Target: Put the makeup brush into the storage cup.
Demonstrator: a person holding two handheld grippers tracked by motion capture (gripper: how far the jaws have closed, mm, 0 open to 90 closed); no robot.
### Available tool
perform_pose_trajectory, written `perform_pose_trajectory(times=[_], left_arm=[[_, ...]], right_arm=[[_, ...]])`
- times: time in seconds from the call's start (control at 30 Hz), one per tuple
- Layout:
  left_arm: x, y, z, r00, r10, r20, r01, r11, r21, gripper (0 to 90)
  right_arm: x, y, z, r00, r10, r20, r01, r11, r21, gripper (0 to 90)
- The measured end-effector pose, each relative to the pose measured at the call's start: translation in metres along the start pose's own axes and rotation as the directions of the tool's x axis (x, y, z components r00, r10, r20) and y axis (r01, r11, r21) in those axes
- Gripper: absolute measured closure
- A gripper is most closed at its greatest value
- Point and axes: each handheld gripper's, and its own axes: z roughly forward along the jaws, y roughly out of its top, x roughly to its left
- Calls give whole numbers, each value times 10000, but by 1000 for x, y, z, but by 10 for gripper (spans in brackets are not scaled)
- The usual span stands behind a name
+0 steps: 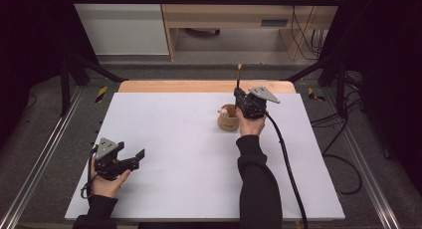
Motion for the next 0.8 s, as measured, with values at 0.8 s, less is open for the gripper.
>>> perform_pose_trajectory(times=[0.8], left_arm=[[1, 0, -1, 10000, 13, -45, -13, 10000, 16, 159]], right_arm=[[-1, -37, 19, 9991, -100, 404, 40, 9895, 1443, 840]])
